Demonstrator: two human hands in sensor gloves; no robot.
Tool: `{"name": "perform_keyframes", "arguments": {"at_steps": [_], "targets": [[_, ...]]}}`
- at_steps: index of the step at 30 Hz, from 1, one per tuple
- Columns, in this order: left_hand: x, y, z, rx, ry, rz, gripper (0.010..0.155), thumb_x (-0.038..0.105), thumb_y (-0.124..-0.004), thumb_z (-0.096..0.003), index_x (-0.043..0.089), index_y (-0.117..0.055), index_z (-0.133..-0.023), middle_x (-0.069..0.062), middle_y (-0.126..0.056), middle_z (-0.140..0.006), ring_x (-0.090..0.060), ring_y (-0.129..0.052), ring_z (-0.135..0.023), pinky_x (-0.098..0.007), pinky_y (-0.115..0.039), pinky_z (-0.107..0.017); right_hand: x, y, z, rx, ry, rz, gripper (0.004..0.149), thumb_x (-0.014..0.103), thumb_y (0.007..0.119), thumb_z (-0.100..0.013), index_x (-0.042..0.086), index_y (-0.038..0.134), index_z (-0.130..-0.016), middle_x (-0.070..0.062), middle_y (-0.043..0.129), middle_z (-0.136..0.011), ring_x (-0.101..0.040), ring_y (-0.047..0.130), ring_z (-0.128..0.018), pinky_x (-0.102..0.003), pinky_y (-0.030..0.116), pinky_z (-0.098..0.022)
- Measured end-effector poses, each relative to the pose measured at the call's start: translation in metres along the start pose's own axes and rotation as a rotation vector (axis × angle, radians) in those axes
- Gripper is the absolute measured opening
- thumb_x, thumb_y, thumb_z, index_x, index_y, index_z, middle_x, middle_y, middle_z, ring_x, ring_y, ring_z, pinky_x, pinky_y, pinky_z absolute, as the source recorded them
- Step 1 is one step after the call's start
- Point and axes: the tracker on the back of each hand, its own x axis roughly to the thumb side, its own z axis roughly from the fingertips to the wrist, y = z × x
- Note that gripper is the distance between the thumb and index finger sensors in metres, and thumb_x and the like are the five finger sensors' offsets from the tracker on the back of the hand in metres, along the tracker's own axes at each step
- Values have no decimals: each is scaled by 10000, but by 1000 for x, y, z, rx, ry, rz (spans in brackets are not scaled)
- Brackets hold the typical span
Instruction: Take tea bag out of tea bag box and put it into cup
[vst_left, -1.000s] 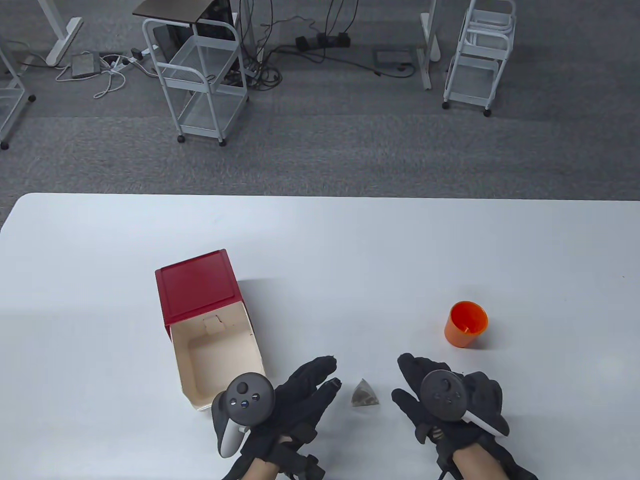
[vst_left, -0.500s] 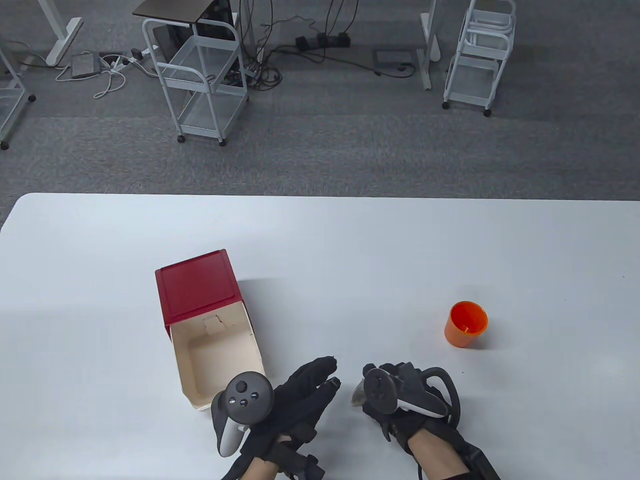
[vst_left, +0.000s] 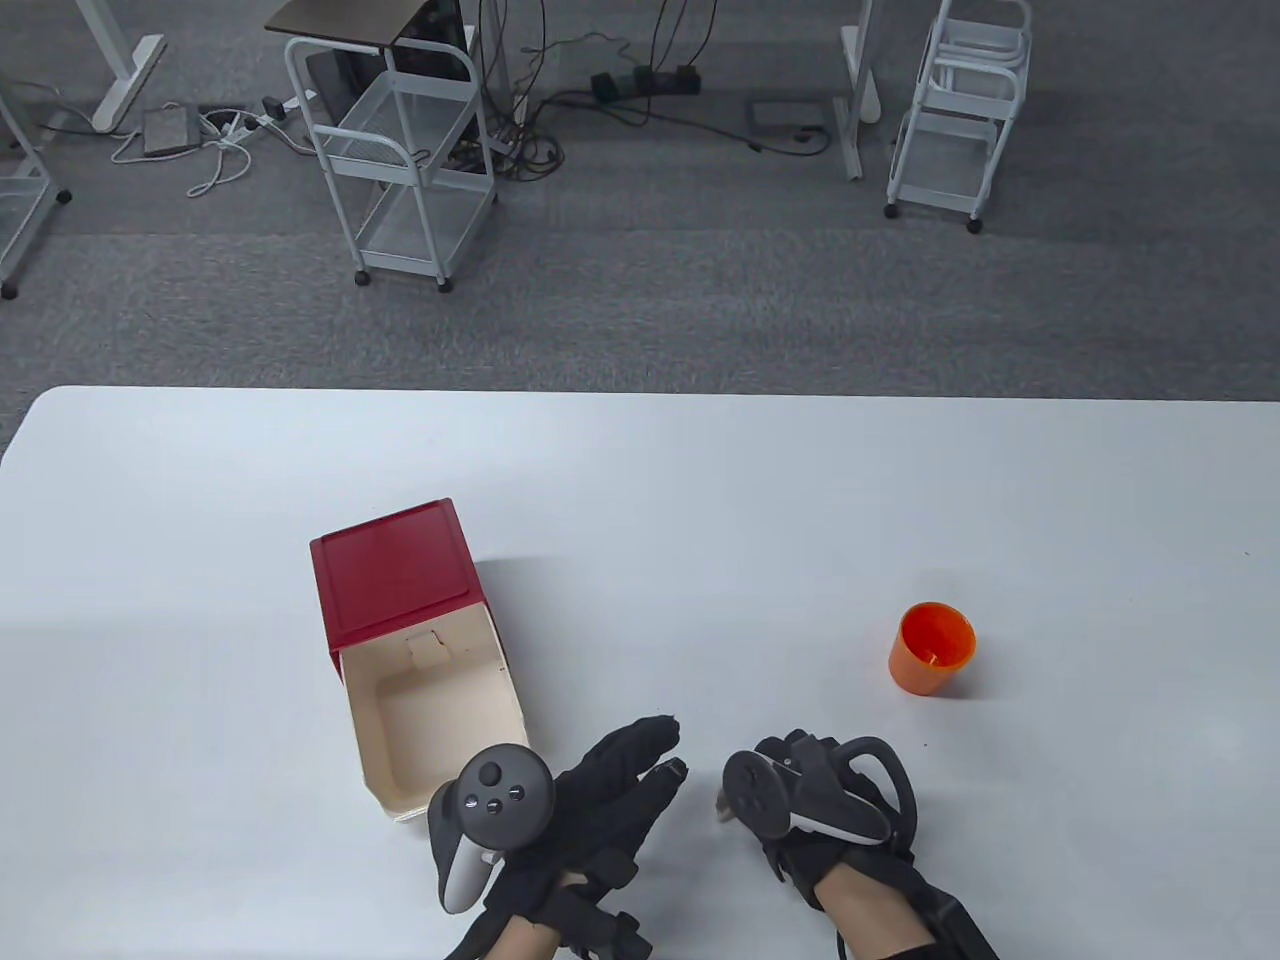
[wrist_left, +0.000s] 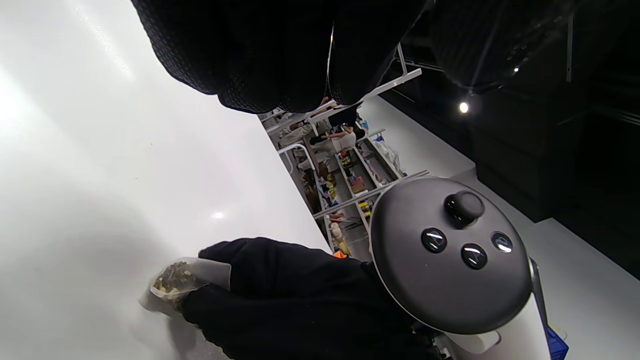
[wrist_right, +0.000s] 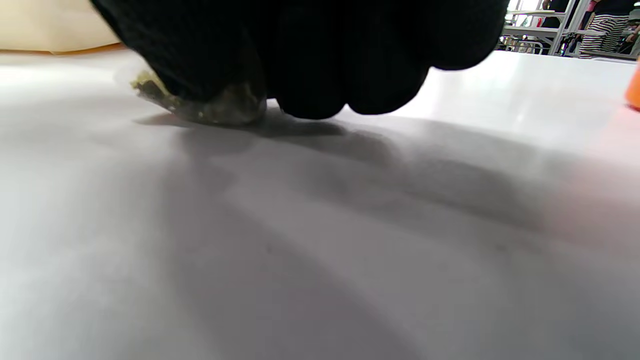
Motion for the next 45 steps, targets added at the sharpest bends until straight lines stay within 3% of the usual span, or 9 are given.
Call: {"name": "perform_keyframes", "arguments": {"at_steps": [15,26,45], "targets": [[0,-1,0,-6,-5,-6,655,599,-659,-503,248,-712,-1053,-103,-750,-1125,-356,-807,-966,-460,-717,-703,-35,-41,31,-173,84,-158,399,381,846,-433,200,822,-788,-87,907,-736,-389,882,-611,-496,736,-514],[0,-2,0,-12,-4,-10,652,597,-658,-503,249,-715,-1052,-107,-753,-1122,-359,-808,-964,-462,-717,-700,-91,-75,51,-287,242,-223,402,373,839,-442,193,813,-801,-97,897,-750,-400,872,-622,-503,727,-521],[0,-2,0,-13,9,-25,653,598,-660,-502,249,-715,-1051,-106,-752,-1123,-357,-808,-965,-463,-717,-701,-174,-85,60,-324,473,-249,405,360,834,-451,185,803,-816,-109,885,-764,-409,860,-632,-510,715,-529]]}}
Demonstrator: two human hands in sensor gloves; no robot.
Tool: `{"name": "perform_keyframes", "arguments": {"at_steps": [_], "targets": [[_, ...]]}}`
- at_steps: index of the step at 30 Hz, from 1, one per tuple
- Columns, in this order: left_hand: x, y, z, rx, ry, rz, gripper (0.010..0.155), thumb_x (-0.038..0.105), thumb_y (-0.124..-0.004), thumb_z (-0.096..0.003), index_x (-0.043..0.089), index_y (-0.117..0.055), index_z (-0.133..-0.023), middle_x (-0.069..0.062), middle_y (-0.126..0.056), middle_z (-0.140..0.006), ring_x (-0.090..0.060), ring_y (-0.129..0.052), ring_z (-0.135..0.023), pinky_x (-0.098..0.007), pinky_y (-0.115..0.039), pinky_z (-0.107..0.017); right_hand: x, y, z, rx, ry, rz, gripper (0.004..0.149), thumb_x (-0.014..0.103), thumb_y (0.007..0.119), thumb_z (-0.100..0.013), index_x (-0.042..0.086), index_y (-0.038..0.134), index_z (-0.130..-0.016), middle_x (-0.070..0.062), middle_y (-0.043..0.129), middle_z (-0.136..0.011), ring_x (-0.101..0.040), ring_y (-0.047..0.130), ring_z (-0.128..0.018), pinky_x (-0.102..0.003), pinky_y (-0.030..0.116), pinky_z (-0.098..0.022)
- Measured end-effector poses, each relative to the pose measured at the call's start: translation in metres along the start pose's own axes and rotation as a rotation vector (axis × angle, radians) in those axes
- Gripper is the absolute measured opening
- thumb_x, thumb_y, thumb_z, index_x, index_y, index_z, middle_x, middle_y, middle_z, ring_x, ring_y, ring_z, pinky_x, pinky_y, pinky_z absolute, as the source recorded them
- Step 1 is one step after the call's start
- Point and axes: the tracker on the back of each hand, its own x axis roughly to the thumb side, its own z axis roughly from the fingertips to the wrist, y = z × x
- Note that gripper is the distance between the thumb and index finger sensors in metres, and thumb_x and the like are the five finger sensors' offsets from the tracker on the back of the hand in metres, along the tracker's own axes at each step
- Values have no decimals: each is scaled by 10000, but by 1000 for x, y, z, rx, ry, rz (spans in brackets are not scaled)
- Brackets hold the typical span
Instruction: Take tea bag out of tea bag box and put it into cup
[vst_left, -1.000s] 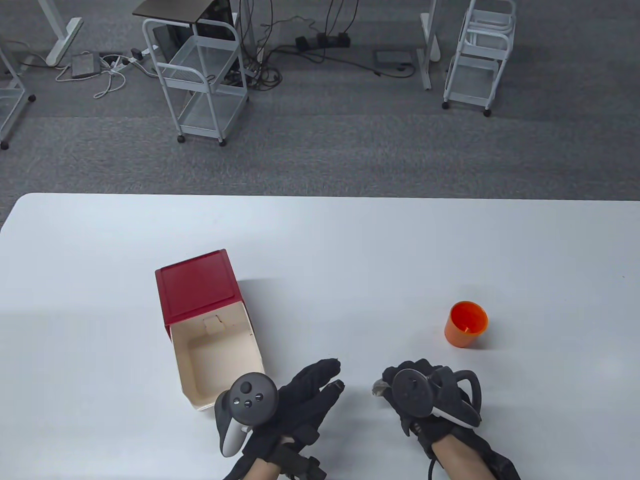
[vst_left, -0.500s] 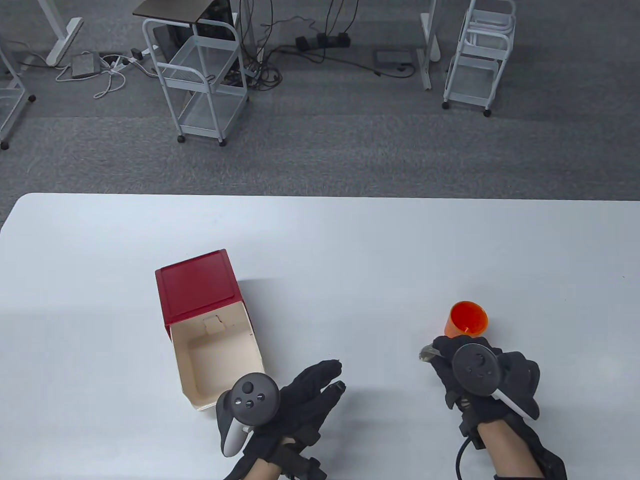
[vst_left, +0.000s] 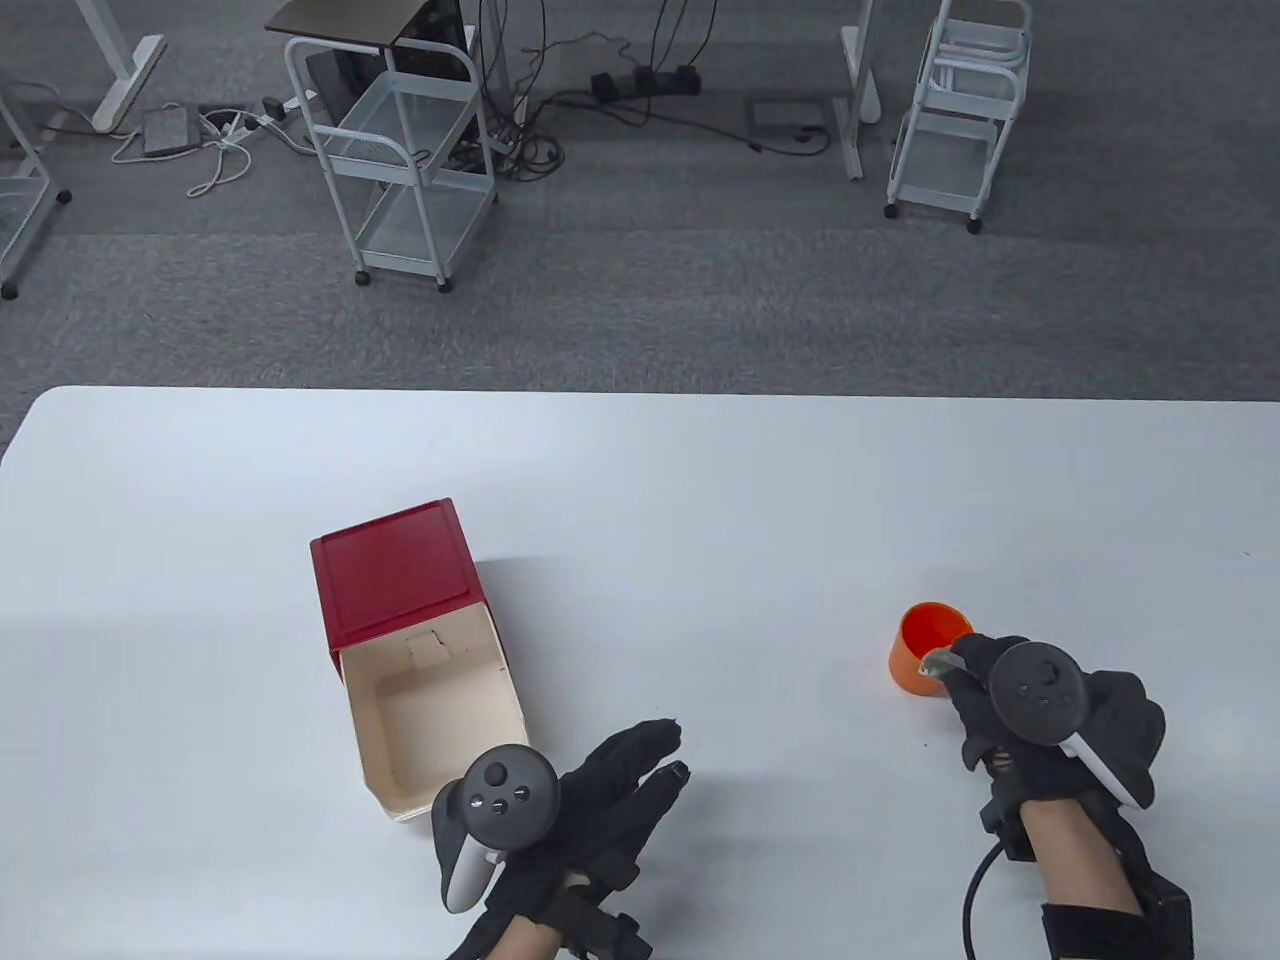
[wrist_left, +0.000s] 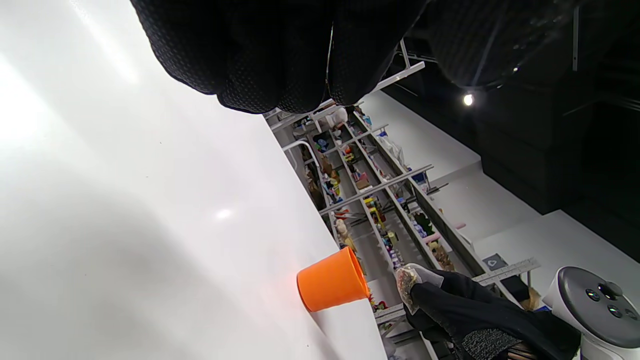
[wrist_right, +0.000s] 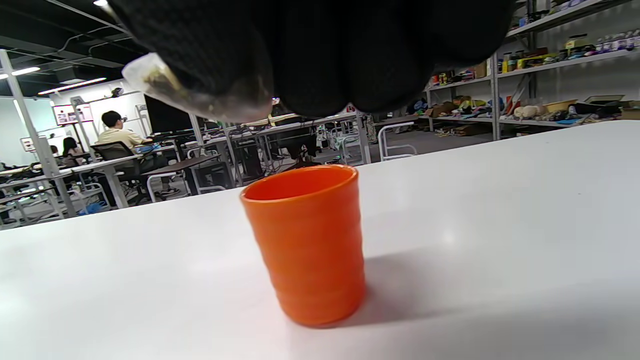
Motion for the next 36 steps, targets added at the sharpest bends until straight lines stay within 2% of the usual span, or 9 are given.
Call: {"name": "perform_keyframes", "arguments": {"at_steps": [9,23,30,36], "targets": [[-1,0,0,0,9,-10,652,599,-659,-502,251,-716,-1051,-103,-751,-1124,-356,-808,-966,-462,-716,-702,-17,0,-19,-13,90,-25,405,353,833,-455,182,799,-821,-115,880,-771,-415,853,-639,-516,706,-535],[-2,1,-1,0,29,-23,655,600,-660,-502,249,-714,-1053,-104,-747,-1127,-357,-804,-969,-463,-714,-704,-9,21,-54,80,161,70,414,361,823,-464,189,783,-838,-111,865,-790,-411,839,-659,-514,694,-554],[-3,2,-2,1,35,-22,657,601,-659,-501,252,-712,-1055,-105,-745,-1129,-356,-801,-972,-462,-713,-707,-6,26,-55,144,162,103,521,398,815,-464,172,706,-920,-136,805,-869,-434,796,-713,-525,664,-583],[-3,3,-2,4,39,-12,658,603,-657,-501,255,-709,-1056,-104,-740,-1134,-355,-798,-976,-461,-711,-710,0,17,-41,95,101,63,581,433,796,-465,166,653,-961,-152,762,-934,-451,780,-769,-533,666,-598]]}}
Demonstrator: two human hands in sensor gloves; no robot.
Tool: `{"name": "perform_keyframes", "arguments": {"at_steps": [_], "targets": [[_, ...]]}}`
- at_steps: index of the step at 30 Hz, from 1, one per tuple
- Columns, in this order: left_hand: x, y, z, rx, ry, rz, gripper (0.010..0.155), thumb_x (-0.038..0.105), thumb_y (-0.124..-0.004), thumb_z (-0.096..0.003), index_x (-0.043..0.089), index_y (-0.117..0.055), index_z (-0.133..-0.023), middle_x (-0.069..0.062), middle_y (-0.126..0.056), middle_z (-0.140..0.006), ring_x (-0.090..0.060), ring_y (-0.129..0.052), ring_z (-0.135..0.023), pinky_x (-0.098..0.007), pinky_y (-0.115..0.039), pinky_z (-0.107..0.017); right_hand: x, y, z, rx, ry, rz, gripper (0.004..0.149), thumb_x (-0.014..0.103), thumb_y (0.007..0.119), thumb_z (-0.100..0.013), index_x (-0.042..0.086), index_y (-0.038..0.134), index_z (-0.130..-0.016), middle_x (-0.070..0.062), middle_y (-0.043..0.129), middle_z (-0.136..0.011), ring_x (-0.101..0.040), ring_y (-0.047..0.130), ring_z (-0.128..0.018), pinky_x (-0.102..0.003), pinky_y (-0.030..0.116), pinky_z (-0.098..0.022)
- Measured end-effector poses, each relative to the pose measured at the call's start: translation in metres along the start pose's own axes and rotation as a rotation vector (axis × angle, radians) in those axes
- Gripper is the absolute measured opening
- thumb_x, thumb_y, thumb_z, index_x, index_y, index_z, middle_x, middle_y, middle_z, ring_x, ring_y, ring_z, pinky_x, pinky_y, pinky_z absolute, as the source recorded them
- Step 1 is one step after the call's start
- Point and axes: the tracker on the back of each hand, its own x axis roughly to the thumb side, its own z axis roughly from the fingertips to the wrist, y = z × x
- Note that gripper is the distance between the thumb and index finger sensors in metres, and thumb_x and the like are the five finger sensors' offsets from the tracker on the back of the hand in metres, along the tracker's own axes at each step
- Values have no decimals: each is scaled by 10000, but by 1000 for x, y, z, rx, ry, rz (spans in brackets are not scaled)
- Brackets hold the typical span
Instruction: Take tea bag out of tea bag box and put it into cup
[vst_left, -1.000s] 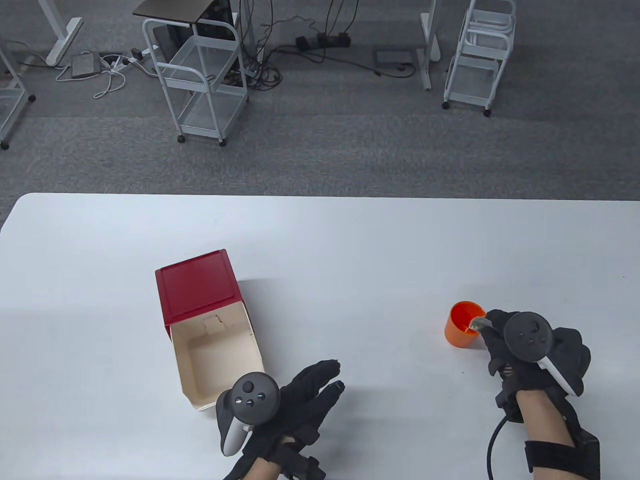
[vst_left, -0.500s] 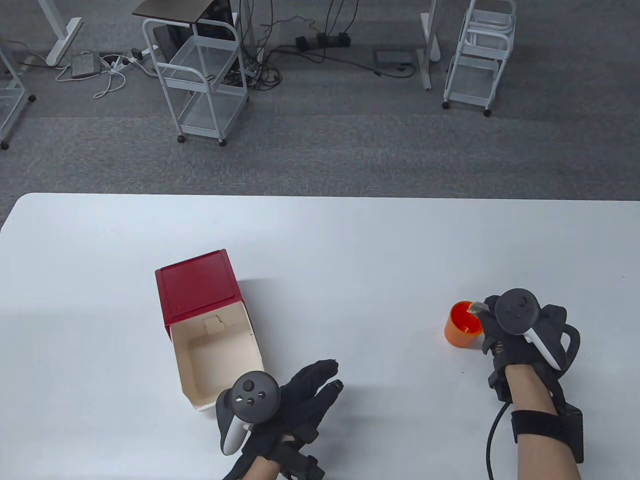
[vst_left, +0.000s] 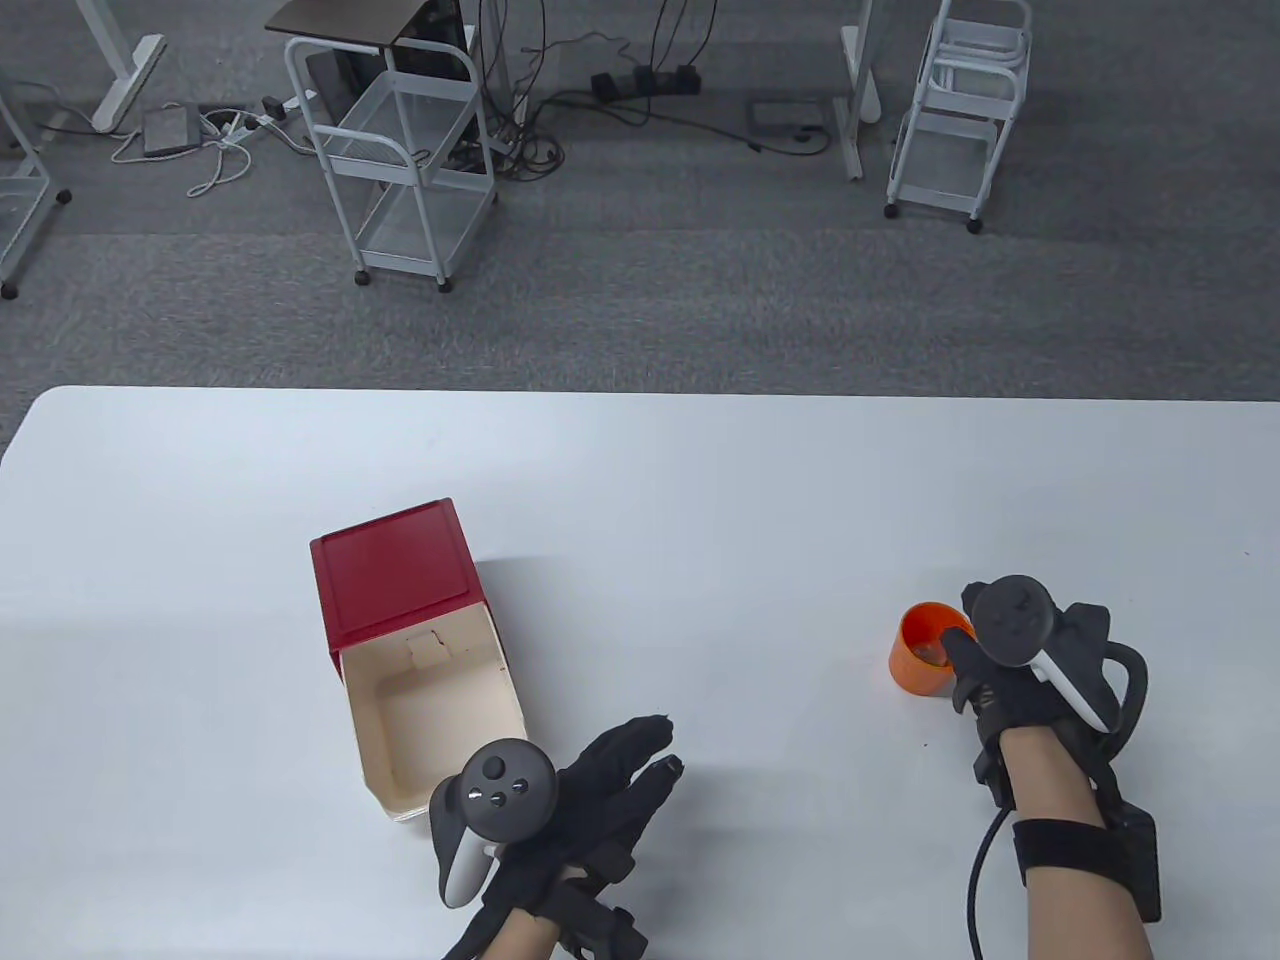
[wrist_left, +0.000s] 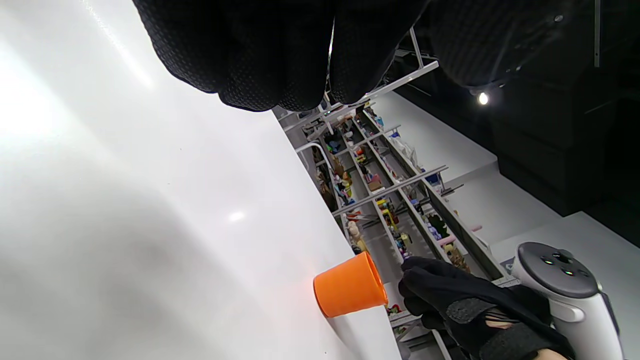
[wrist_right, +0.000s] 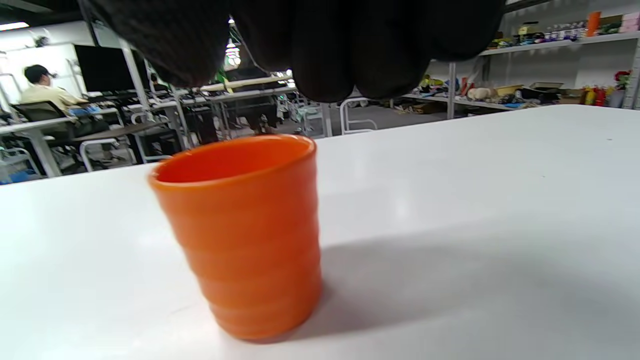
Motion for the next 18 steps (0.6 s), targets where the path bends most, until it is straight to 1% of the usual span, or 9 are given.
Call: {"name": "perform_keyframes", "arguments": {"at_steps": [4,9,13,18], "targets": [[-1,0,0,0,3,4,657,603,-657,-502,255,-707,-1057,-100,-738,-1134,-355,-796,-977,-461,-711,-710,10,-11,20,-45,-80,-114,610,459,778,-470,163,625,-981,-166,733,-978,-467,766,-814,-553,665,-616],[0,1,0,2,-7,6,657,602,-657,-502,254,-706,-1058,-104,-738,-1134,-358,-794,-977,-463,-710,-709,25,-18,50,-62,-173,-270,633,483,764,-472,162,603,-994,-181,694,-1014,-480,752,-837,-568,657,-629],[0,0,0,3,-14,7,658,602,-657,-502,254,-704,-1058,-101,-737,-1134,-356,-794,-977,-461,-710,-710,36,-15,74,-54,-237,-387,644,495,758,-473,159,595,-998,-189,682,-1023,-487,740,-850,-574,652,-634],[-1,1,0,1,-10,14,659,602,-657,-502,254,-704,-1059,-102,-733,-1137,-355,-790,-981,-461,-708,-712,45,-1,98,-34,-289,-482,660,509,755,-468,153,591,-999,-196,674,-1028,-497,730,-857,-582,647,-637]]}}
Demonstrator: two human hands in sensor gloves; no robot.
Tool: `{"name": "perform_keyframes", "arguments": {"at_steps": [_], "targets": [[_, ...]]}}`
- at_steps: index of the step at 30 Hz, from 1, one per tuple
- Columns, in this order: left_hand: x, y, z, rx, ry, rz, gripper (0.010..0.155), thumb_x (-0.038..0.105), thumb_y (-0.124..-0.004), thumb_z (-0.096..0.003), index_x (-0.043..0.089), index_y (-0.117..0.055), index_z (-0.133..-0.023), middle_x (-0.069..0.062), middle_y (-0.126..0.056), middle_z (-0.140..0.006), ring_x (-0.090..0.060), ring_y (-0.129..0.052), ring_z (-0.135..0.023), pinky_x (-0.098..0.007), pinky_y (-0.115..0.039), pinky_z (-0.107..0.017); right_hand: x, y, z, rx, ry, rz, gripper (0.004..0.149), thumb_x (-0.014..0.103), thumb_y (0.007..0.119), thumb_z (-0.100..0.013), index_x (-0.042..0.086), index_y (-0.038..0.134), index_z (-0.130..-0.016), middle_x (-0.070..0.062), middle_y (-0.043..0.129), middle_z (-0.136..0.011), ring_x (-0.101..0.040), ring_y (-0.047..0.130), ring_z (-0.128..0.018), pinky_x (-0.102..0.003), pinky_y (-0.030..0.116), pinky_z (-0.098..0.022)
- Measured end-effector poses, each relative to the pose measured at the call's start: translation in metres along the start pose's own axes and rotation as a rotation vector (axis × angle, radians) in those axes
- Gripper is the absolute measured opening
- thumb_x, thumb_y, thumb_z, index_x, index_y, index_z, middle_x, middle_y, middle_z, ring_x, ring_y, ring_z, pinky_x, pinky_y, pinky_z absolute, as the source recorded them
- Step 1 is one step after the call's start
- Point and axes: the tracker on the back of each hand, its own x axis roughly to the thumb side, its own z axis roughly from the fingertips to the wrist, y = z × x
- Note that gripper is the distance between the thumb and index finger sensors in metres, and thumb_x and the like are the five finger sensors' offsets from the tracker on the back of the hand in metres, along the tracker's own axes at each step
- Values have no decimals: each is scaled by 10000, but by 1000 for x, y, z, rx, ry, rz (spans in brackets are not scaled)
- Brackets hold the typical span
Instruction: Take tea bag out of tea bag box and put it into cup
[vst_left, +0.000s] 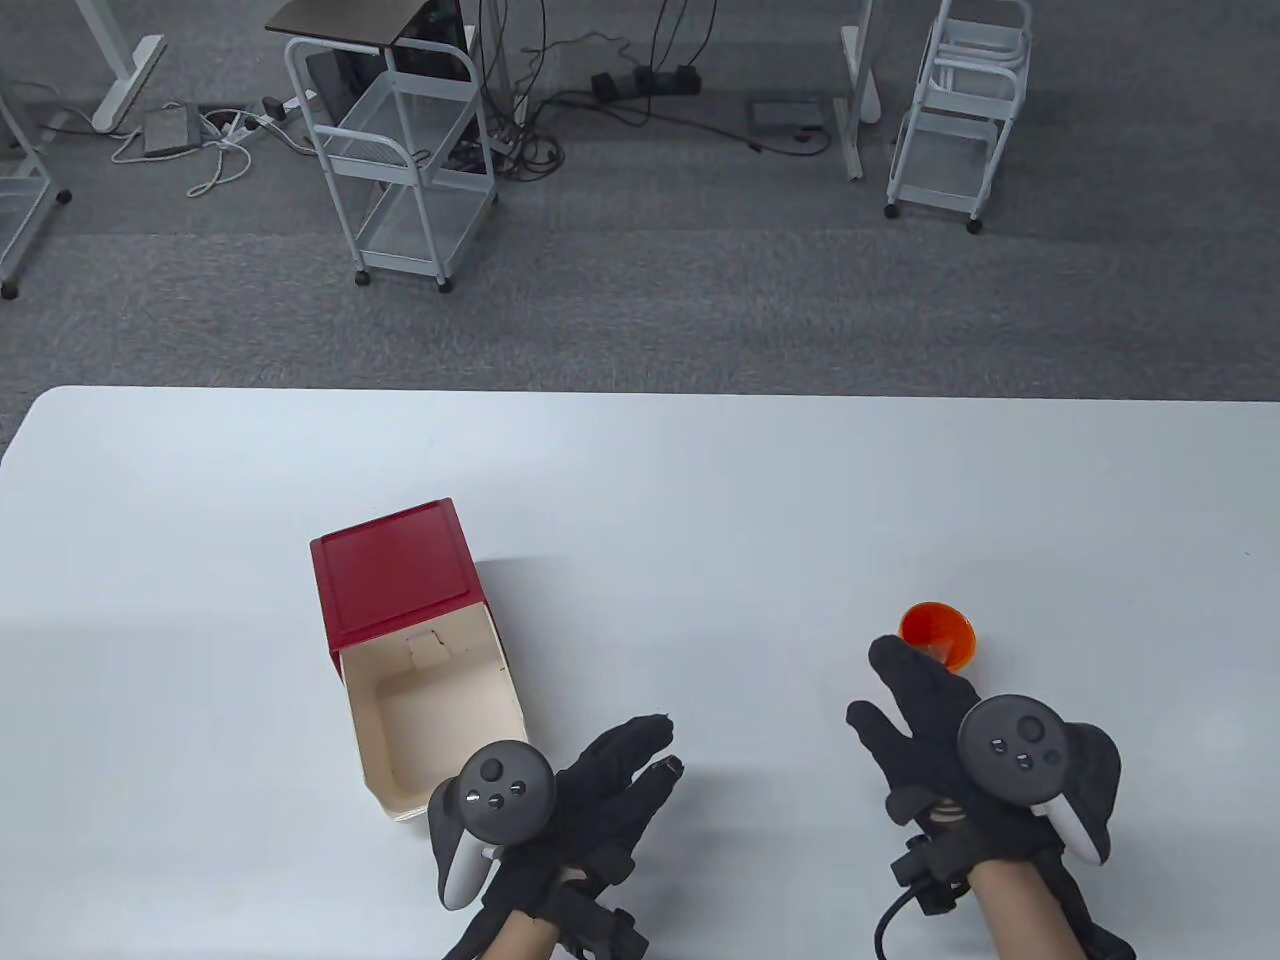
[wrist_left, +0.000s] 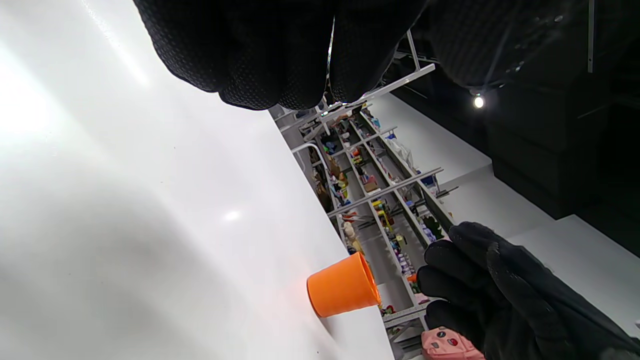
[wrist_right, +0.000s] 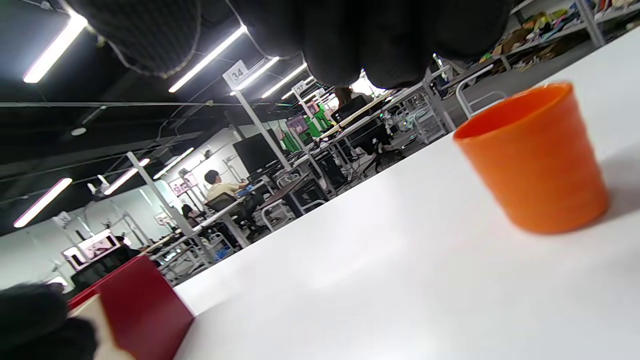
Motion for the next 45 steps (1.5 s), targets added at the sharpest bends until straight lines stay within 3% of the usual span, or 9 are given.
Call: {"name": "perform_keyframes", "arguments": {"at_steps": [11,18,23,30,35,40,45], "targets": [[-2,2,0,6,10,34,660,604,-656,-502,259,-697,-1063,-101,-722,-1144,-353,-780,-989,-459,-701,-719,-22,35,25,33,22,-182,673,524,746,-468,145,585,-1000,-205,668,-1027,-505,724,-854,-585,643,-637],[4,6,1,36,-13,-20,656,602,-660,-501,259,-701,-1059,-99,-728,-1139,-352,-784,-985,-456,-703,-718,-30,38,26,29,40,-202,668,521,747,-469,139,594,-995,-208,677,-1019,-510,726,-848,-589,641,-634],[20,24,9,118,-63,-76,648,577,-689,-498,238,-716,-1049,-119,-738,-1126,-372,-791,-966,-465,-706,-703,-29,38,26,33,29,-200,666,519,746,-469,137,596,-994,-209,679,-1016,-511,727,-847,-589,641,-634],[44,67,30,263,-61,-332,655,563,-718,-488,226,-715,-1050,-118,-745,-1121,-371,-800,-961,-466,-710,-702,-30,36,27,25,17,-204,662,516,748,-468,139,601,-992,-210,682,-1014,-509,730,-844,-591,642,-632],[45,85,44,337,49,-626,651,540,-755,-477,214,-729,-1040,-117,-768,-1106,-365,-822,-947,-451,-725,-701,-31,36,27,24,22,-213,662,516,748,-468,136,604,-990,-210,687,-1011,-510,733,-842,-592,642,-631],[27,77,44,278,195,-869,652,513,-783,-467,208,-726,-1041,-120,-767,-1104,-361,-828,-946,-442,-732,-704,-30,37,27,31,23,-214,662,516,749,-468,136,604,-990,-210,686,-1012,-510,731,-842,-590,644,-630],[5,60,36,140,295,-1047,666,506,-801,-452,213,-714,-1044,-115,-761,-1110,-351,-830,-953,-430,-739,-711,-30,37,27,30,18,-212,662,515,750,-467,136,604,-990,-208,688,-1011,-509,733,-842,-590,644,-631]]}}
